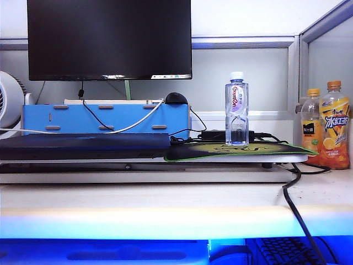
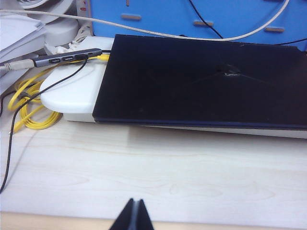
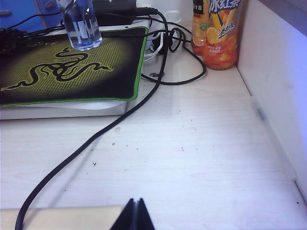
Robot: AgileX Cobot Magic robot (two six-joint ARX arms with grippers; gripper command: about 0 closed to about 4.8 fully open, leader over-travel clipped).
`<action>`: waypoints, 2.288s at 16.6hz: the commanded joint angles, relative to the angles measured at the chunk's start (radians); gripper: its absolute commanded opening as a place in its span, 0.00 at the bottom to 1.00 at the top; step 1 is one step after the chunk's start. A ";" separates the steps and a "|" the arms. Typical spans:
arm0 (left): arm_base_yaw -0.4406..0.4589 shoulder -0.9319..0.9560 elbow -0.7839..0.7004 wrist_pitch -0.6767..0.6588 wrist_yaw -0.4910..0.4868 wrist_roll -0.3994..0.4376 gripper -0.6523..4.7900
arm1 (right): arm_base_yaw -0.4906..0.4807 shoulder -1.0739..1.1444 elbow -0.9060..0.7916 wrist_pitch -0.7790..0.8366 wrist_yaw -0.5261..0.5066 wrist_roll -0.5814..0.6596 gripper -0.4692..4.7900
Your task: Pick up the mineral water bottle and place it on the laptop.
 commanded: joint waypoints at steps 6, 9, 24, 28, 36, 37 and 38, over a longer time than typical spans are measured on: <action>0.000 -0.002 0.000 0.001 0.003 0.002 0.12 | 0.000 0.001 -0.004 -0.002 0.001 0.003 0.09; 0.000 -0.002 0.000 0.001 0.003 0.001 0.12 | 0.000 0.001 -0.004 -0.002 0.001 0.003 0.09; 0.000 -0.002 0.000 0.001 0.003 0.002 0.12 | 0.002 0.001 0.001 0.118 -0.041 0.082 0.09; 0.000 -0.002 0.000 0.001 0.003 0.002 0.12 | 0.006 0.020 0.146 0.129 -0.174 0.089 0.09; 0.000 -0.002 0.000 0.001 0.003 0.002 0.12 | 0.006 0.579 0.571 -0.009 -0.266 -0.101 0.09; 0.000 -0.002 0.000 0.001 0.004 0.002 0.12 | 0.006 0.659 0.602 0.024 -0.305 -0.100 0.09; 0.000 -0.002 0.000 0.001 0.003 0.002 0.12 | 0.006 0.727 0.616 0.069 -0.352 -0.094 0.09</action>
